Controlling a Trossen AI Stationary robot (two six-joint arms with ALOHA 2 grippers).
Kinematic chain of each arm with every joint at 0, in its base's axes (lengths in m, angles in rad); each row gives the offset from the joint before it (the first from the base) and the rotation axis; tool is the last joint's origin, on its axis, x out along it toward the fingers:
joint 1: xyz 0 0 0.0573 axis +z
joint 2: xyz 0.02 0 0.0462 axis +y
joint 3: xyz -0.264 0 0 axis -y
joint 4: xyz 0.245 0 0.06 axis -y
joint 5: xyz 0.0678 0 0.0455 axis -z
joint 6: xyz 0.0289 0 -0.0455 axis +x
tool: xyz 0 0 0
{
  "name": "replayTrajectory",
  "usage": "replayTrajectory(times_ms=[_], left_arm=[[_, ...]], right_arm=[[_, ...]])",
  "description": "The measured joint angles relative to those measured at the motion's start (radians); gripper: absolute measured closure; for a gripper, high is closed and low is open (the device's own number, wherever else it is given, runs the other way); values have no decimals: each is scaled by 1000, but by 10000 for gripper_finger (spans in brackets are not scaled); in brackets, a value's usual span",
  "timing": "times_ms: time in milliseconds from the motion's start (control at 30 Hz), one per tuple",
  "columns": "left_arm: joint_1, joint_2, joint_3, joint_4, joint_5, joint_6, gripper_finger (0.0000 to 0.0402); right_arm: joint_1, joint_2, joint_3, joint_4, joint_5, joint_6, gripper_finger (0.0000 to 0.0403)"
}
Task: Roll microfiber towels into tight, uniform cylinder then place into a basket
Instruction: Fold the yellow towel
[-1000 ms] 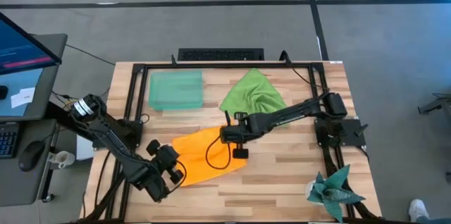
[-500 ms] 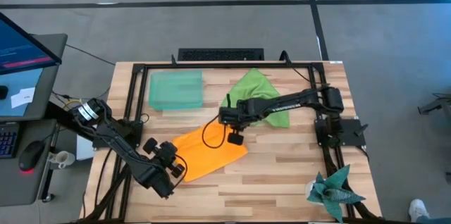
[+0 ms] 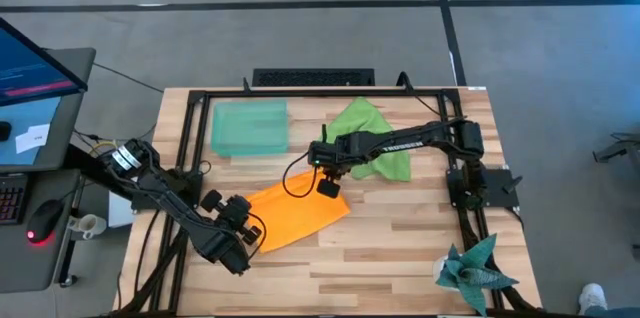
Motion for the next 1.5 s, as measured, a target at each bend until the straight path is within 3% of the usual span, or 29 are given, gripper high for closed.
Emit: replayTrajectory(times_ms=[533, 967, 1167, 1333, 1500], left_arm=[[27, 0, 0, 19, 50, 33, 387], [27, 0, 0, 26, 53, 43, 307], [27, 0, 0, 57, 53, 66, 303], [27, 0, 0, 148, 53, 152, 305], [27, 0, 0, 243, 44, 241, 306]], right_arm=[[-6, 0, 0, -3, 3, 35, 391], [-6, 0, 0, 12, 5, 35, 390], [-10, 0, 0, 18, 4, 35, 380], [-10, 0, 0, 18, 5, 36, 362], [-11, 0, 0, 18, 27, 36, 319]])
